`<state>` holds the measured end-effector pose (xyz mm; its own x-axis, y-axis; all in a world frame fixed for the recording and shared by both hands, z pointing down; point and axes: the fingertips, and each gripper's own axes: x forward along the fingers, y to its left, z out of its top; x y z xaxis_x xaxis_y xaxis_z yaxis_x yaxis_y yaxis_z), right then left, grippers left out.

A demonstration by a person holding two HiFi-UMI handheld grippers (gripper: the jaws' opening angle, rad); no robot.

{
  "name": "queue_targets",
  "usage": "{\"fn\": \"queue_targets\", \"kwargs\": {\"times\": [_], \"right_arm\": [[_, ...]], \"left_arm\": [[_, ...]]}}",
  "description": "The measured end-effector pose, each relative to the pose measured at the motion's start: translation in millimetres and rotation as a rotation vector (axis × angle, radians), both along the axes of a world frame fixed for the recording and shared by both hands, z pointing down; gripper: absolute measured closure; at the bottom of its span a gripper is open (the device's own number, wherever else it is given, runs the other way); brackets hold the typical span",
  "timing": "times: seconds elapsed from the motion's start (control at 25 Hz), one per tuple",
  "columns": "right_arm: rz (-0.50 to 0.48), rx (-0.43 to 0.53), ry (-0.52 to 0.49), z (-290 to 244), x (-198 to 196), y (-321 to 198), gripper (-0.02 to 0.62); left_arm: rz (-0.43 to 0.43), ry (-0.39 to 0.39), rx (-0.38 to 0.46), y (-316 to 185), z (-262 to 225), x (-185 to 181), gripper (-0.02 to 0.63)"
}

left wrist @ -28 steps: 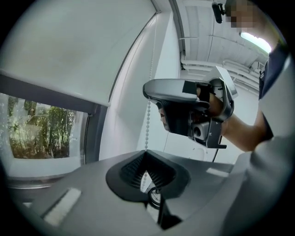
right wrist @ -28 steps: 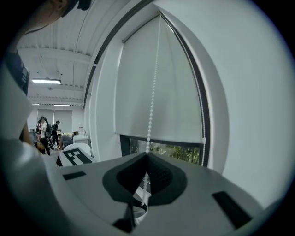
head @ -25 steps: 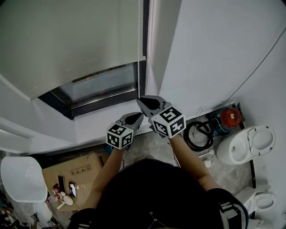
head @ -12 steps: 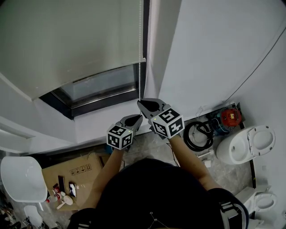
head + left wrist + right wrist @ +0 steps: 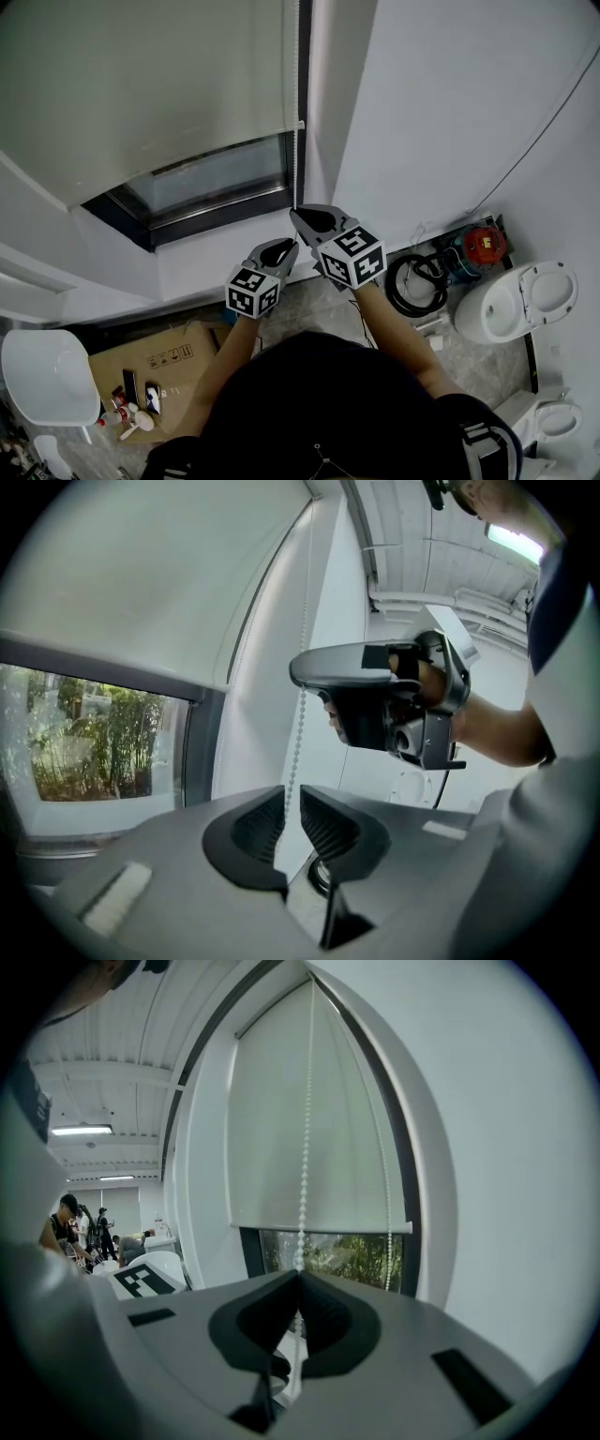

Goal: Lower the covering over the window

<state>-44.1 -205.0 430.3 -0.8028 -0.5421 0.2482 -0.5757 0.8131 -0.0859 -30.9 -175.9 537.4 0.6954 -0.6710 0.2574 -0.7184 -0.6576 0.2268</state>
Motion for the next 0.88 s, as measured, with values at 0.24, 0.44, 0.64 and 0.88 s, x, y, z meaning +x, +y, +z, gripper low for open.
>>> {"fn": "queue_targets", "kwargs": {"times": [0.24, 0.44, 0.64, 0.88], "right_arm": [[0.029, 0.022, 0.012, 2, 3, -3, 0.581], [0.084, 0.052, 0.086, 11, 10, -7, 0.581], [0.119, 0.066, 0.079, 10, 12, -8, 0.580], [0.211, 0.121, 0.046, -5, 24, -8, 0.512]], "left_arm": [[-0.035, 0.096, 0.127, 5, -38, -8, 0.523], [-0.076, 0.122, 0.228, 5, -82, -16, 0.525], [-0.130, 0.086, 0.316, 6, -118, -26, 0.525], [-0.211, 0.056, 0.366, 7, -144, -40, 0.576]]}}
